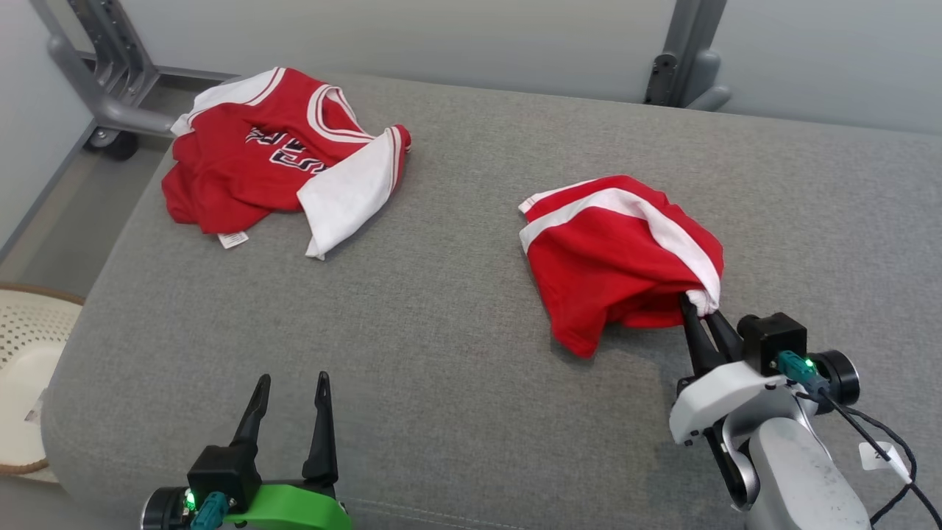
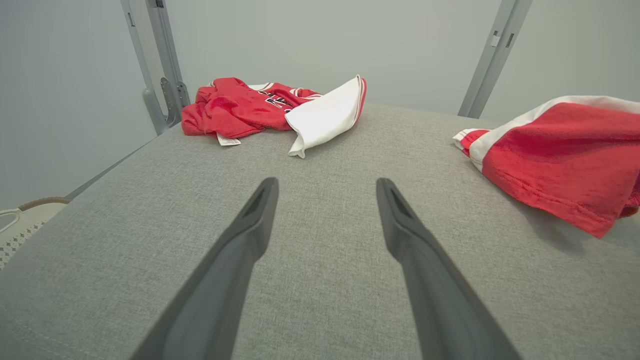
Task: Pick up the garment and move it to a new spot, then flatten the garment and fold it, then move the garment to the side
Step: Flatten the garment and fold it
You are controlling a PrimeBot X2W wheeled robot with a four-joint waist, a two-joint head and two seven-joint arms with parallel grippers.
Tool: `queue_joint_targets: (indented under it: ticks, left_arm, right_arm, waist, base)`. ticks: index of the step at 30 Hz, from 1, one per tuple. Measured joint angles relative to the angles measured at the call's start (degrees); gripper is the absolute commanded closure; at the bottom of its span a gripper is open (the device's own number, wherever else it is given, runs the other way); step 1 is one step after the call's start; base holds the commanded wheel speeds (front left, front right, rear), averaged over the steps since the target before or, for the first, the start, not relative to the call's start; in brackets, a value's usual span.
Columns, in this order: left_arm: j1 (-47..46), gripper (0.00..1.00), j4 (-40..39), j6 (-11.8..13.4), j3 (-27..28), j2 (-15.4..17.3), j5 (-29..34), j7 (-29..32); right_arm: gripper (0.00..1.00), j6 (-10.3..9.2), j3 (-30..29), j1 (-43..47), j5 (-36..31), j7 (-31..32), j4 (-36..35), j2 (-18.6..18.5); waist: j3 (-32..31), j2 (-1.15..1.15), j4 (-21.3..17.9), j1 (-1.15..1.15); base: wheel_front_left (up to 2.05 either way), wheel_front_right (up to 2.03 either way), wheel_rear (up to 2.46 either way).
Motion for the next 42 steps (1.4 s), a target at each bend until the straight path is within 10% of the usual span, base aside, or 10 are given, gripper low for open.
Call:
queue_joint_targets:
  ticks: [13, 21, 32, 34, 35, 42]
  left_arm:
    - [0.1, 0.0, 0.3, 0.2, -0.8, 0.0, -0.7, 0.0]
    - [0.0, 0.0, 0.1, 0.4, -0.9, 0.0, -0.8, 0.0]
    - [-1.1, 0.0, 0.4, -0.1, -1.6, 0.0, -0.8, 0.0]
    - [-1.2, 0.0, 0.5, -0.2, -1.9, 0.0, -0.7, 0.0]
    - [-1.4, 0.0, 0.6, -0.2, -2.0, 0.0, -0.7, 0.0]
    - [-1.7, 0.0, 0.8, -0.3, -2.5, 0.0, -0.7, 0.0]
  right_arm:
    - [1.0, 0.04, 14.2, 0.1, -0.7, 2.0, -4.7, -11.7]
    - [1.0, 0.04, 10.5, 1.5, 2.0, 4.6, -1.5, -18.8]
    - [0.99, 0.04, 4.0, -0.9, -1.0, 3.5, 9.6, -19.0]
    - [0.47, 0.04, 2.6, -1.7, -1.8, 2.8, 11.7, -18.1]
    - [0.0, 0.04, 2.1, -2.1, -2.4, 2.4, 12.5, -17.7]
    - [0.0, 0.04, -1.6, -3.1, -4.6, 0.5, 14.2, -15.9]
  waist:
    - [-1.6, 0.0, -5.7, 0.0]
    - [-1.0, 0.0, -7.3, 0.0]
    - [0.8, 0.0, -7.2, 0.0]
    - [0.9, 0.0, -7.3, 0.0]
    - [1.0, 0.0, -7.3, 0.0]
    - [1.0, 0.0, -8.5, 0.0]
  base:
    - [0.0, 0.0, 0.0]
    - [0.0, 0.0, 0.0]
    - [0.0, 0.0, 0.0]
    - [0.0, 0.0, 0.0]
    - [0.0, 0.0, 0.0]
    - [0.0, 0.0, 0.0]
